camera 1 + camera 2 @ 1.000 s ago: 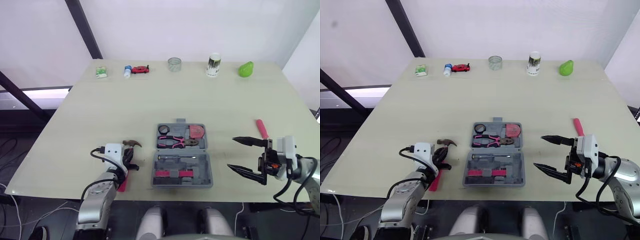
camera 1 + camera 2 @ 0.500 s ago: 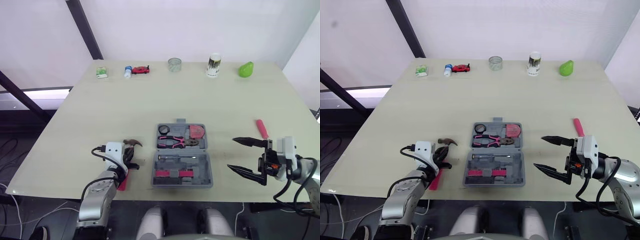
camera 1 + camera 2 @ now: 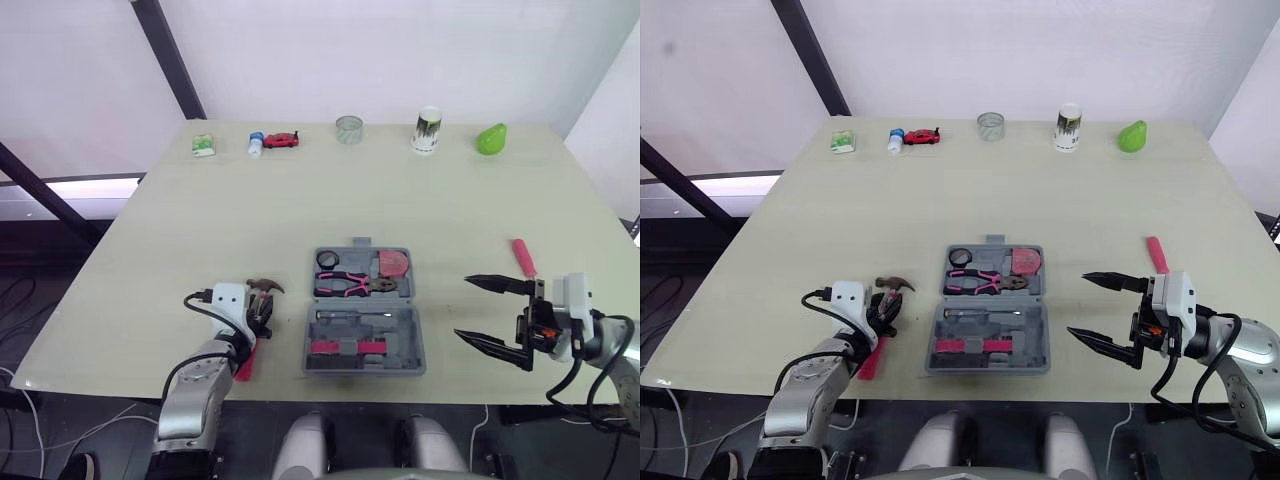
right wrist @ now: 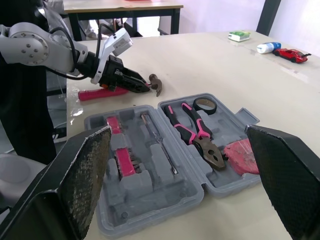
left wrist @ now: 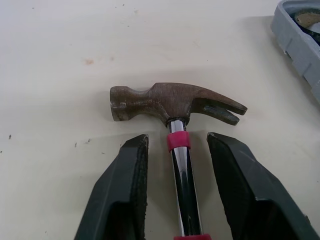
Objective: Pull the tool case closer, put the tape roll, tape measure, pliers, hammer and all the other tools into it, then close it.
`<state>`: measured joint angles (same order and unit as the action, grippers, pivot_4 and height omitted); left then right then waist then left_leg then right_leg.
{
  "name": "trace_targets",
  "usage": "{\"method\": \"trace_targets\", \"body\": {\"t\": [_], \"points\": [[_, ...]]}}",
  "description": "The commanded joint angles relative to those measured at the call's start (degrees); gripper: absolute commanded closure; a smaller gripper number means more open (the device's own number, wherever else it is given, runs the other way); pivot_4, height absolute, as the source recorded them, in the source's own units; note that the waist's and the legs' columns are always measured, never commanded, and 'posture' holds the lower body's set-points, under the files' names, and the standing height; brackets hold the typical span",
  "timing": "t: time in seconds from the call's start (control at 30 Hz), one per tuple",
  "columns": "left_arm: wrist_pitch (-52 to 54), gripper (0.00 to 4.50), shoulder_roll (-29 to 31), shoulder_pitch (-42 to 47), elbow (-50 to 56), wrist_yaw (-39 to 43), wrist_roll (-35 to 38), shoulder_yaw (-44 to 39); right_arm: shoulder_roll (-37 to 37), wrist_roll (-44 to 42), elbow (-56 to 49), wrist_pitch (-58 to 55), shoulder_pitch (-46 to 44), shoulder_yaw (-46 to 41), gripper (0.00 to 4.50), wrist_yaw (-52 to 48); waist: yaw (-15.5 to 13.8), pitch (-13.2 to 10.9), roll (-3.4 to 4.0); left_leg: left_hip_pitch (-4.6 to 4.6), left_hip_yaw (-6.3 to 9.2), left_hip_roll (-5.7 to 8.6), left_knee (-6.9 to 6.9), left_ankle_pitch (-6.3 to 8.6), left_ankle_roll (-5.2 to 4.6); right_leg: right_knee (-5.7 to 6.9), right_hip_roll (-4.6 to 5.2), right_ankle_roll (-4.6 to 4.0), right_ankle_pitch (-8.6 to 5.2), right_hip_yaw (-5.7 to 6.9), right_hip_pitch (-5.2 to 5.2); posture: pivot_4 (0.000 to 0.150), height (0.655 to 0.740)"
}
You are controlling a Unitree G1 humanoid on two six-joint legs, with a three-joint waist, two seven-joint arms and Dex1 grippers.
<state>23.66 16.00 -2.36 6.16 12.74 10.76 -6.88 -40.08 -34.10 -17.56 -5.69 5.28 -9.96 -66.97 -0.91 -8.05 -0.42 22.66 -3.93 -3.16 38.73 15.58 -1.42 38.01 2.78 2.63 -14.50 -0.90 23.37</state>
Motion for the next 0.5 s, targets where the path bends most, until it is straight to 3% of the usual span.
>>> {"method": "trace_targets", "body": {"t": [0.03, 0.4, 0.5], "points": [[1.1, 2.44, -0.2, 0.6, -1.3, 0.0, -0.6, 0.5, 0.2, -0.5, -1.9, 1.2, -0.1, -0.9, 0.00, 0.0, 0.0, 0.0, 0.00, 0.00, 0.00, 0.00, 0.00, 0.00, 0.00, 0.00, 0.00, 0.00, 0.00, 0.00, 0.00, 0.150, 0.7400], [5.4, 2.44, -0.7, 2.0, -1.5, -0.5, -0.6, 0.2, 0.5, -0.1, -1.7, 1.4, -0.3, -0.8, 0.00, 0.1, 0.1, 0.0, 0.00, 0.00, 0.00, 0.00, 0.00, 0.00, 0.00, -0.01, 0.00, 0.00, 0.00, 0.00, 0.00, 0.150, 0.7400], [5.4, 3.35, -1.1, 1.9, -1.6, -0.5, -0.6, 0.1, 0.6, -0.1, -1.6, 1.5, -0.4, -0.8, 0.00, 0.1, 0.1, 0.0, 0.00, 0.00, 0.00, 0.00, 0.00, 0.00, 0.00, -0.01, 0.00, 0.00, 0.00, -0.01, 0.00, 0.150, 0.7400]]}}
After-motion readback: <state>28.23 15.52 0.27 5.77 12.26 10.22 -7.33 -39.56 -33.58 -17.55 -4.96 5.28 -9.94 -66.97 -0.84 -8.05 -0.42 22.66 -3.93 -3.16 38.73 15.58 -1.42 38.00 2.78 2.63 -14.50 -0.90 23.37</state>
